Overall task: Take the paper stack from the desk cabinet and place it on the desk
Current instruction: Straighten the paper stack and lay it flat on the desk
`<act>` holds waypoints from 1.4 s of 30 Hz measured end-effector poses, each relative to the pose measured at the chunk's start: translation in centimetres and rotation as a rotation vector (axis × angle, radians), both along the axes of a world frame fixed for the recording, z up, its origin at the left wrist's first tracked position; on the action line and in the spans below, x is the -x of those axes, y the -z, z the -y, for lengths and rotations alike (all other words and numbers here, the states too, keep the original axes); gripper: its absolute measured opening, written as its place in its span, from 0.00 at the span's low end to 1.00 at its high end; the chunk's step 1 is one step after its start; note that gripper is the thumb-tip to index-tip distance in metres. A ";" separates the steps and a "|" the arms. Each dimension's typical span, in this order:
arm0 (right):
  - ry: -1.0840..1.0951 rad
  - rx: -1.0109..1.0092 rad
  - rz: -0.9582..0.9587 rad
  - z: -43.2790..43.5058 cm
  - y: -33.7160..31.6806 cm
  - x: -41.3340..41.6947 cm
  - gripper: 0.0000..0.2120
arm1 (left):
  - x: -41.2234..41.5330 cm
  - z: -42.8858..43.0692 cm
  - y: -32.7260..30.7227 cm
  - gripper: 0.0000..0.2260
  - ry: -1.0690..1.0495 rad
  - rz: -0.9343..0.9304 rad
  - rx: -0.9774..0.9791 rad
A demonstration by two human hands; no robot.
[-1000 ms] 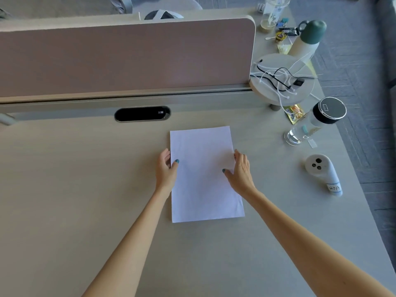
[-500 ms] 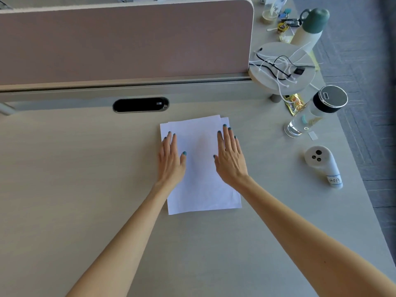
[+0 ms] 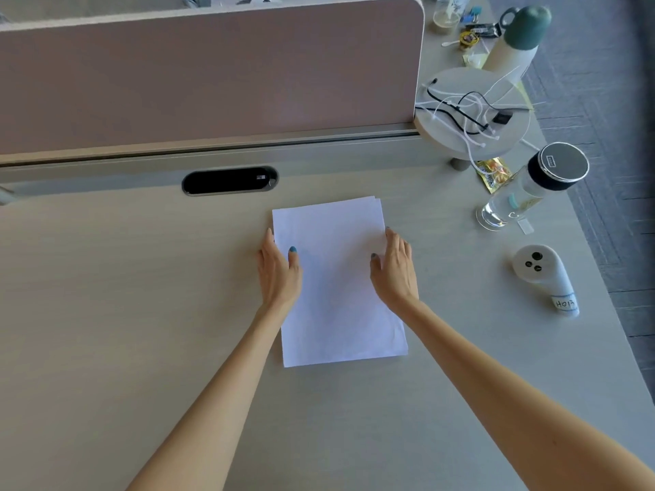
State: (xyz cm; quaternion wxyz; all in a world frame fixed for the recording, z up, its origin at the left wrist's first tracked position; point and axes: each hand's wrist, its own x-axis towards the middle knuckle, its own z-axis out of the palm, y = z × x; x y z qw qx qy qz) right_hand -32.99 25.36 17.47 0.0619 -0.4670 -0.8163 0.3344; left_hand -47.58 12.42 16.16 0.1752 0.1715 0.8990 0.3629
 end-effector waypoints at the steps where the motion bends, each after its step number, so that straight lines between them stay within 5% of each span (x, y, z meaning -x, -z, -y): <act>1: 0.005 0.016 -0.007 -0.1 0.0 0.0 0.25 | 0.0 -0.2 0.0 0.28 0.007 0.019 -0.006; 14: -0.076 -0.030 0.023 0.4 0.4 -0.4 0.31 | -1.0 -0.8 -0.4 0.28 0.088 -0.001 -0.010; 20: -0.444 -0.374 0.122 1.3 1.3 -0.6 0.28 | -2.2 0.4 1.2 0.25 0.476 -0.432 0.240; 23: -0.548 -0.405 0.174 1.6 2.9 -0.5 0.27 | -2.8 0.6 2.7 0.26 0.558 -0.499 0.373; 42: -0.534 -0.410 0.164 1.8 3.4 -0.6 0.27 | -2.6 0.4 2.4 0.25 0.571 -0.517 0.466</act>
